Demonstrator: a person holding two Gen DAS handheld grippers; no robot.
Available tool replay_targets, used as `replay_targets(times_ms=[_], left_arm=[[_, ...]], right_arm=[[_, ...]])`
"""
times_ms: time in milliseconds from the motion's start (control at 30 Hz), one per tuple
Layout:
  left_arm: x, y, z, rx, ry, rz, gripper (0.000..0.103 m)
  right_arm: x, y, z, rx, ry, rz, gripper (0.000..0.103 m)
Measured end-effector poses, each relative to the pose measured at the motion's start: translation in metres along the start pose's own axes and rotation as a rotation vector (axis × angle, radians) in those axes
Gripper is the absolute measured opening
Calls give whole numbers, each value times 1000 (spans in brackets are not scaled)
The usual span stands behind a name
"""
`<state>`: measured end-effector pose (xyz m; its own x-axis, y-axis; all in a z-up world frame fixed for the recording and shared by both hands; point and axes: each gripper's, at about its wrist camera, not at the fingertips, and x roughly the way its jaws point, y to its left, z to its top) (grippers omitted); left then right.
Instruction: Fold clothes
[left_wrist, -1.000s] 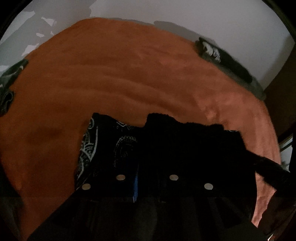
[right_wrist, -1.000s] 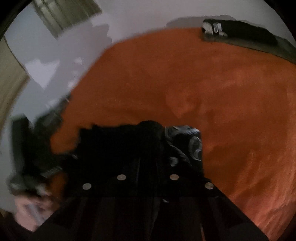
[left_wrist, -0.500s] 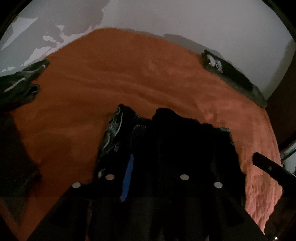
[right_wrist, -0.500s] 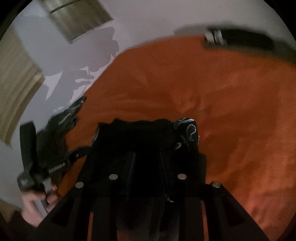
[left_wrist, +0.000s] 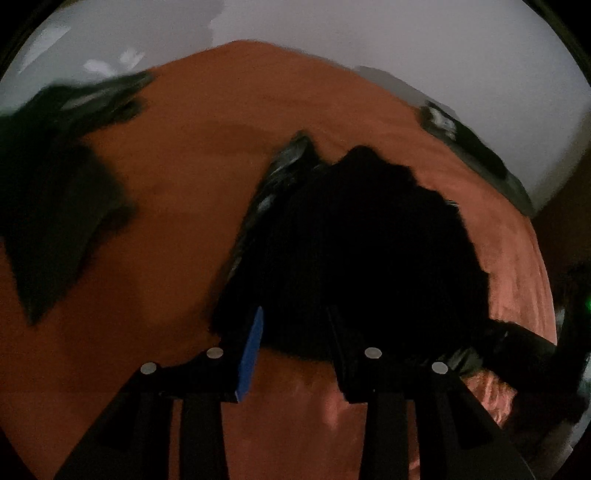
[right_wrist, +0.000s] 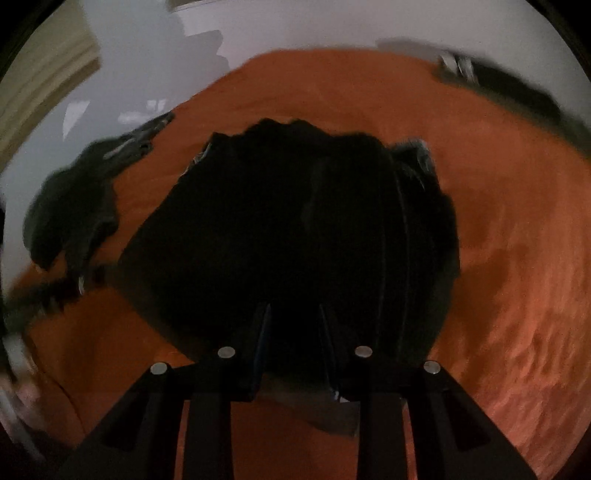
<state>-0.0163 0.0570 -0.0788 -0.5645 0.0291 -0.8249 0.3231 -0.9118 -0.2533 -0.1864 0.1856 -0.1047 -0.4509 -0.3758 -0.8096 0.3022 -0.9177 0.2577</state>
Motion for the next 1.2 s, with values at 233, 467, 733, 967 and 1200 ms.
replay_targets(times_ms=[233, 467, 733, 967, 1200], left_arm=[[4, -30, -25, 57, 31, -30, 39], [18, -61, 11, 135, -9, -67, 48], [62, -79, 16, 190, 16, 12, 48], [79, -81, 5, 261, 10, 72, 48], [48, -59, 7, 89, 4, 6, 48]], right_arm=[[-39, 42, 15, -163, -141, -23, 64], [-5, 10, 1, -71, -7, -145, 48], [-4, 22, -1, -112, -39, -124, 14], [28, 1, -9, -54, 57, -109, 13], [-12, 21, -4, -9, -19, -94, 13]])
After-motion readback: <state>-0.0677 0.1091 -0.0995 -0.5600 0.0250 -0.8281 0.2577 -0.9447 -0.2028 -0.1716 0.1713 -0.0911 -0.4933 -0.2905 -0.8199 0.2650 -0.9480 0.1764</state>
